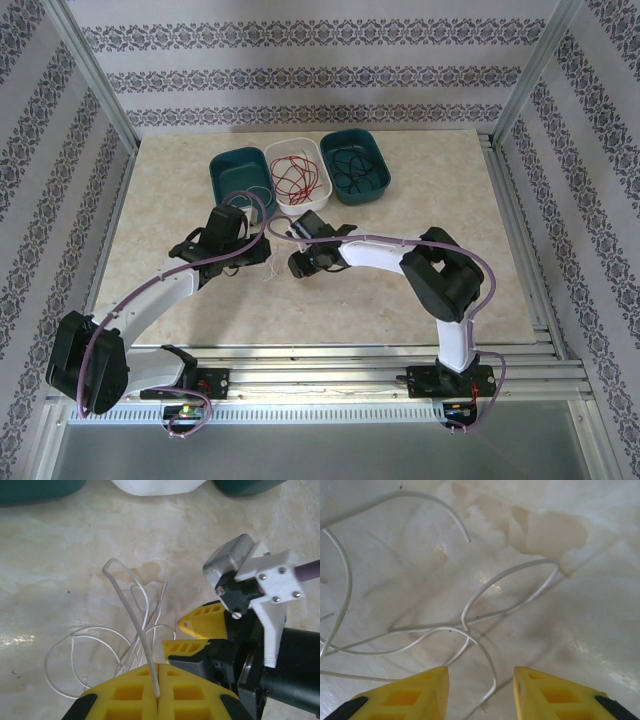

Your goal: Untangle the cables

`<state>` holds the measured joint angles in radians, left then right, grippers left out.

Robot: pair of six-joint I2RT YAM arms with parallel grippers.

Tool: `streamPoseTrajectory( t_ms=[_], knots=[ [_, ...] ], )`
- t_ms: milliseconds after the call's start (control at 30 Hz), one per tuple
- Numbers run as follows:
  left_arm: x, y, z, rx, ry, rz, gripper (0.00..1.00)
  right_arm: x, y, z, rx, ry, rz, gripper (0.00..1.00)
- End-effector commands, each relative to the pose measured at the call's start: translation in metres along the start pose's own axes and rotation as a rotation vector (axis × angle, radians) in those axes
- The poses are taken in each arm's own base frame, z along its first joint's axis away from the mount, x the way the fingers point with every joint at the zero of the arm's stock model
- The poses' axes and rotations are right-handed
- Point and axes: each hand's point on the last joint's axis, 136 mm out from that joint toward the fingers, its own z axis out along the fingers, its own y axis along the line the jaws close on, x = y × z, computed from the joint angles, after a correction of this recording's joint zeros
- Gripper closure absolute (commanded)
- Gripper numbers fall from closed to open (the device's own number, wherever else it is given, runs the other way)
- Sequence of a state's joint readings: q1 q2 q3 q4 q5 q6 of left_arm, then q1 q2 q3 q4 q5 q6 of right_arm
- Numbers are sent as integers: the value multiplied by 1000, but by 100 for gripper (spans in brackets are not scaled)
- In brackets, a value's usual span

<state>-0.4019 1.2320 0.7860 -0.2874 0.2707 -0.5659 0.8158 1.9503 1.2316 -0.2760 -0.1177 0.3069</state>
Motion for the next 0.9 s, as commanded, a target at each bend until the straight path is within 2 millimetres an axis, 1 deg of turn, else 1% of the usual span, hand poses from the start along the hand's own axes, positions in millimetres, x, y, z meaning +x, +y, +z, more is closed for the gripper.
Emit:
streamPoseTrajectory(
  t_ms=[0, 133, 200, 267, 400, 467, 667, 867],
  knots=[
    [-12, -4, -3, 16, -27, -23, 100, 0, 11, 6, -21, 13, -32, 61],
    [-13, -5, -5, 21, -32, -20, 100, 4, 4, 12, 1, 25, -6, 66],
    [-13, -5, -6, 19, -34, -18, 100, 5, 0, 12, 17, 26, 9, 81],
    [-14, -4, -8, 12, -37, -15, 100, 4, -5, 8, 36, 14, 27, 100],
    [-17, 3, -13, -21, -47, -9, 100, 5, -23, -10, 95, -26, 85, 100],
    [-19, 7, -15, -35, -53, -10, 100, 9, -37, -23, 125, -49, 140, 100],
    [-21, 18, -21, -77, -61, -13, 100, 32, -85, -55, 213, -67, 313, 100],
    [-23, 31, -28, -114, -83, -25, 100, 48, -128, -92, 329, -98, 424, 100]
  ],
)
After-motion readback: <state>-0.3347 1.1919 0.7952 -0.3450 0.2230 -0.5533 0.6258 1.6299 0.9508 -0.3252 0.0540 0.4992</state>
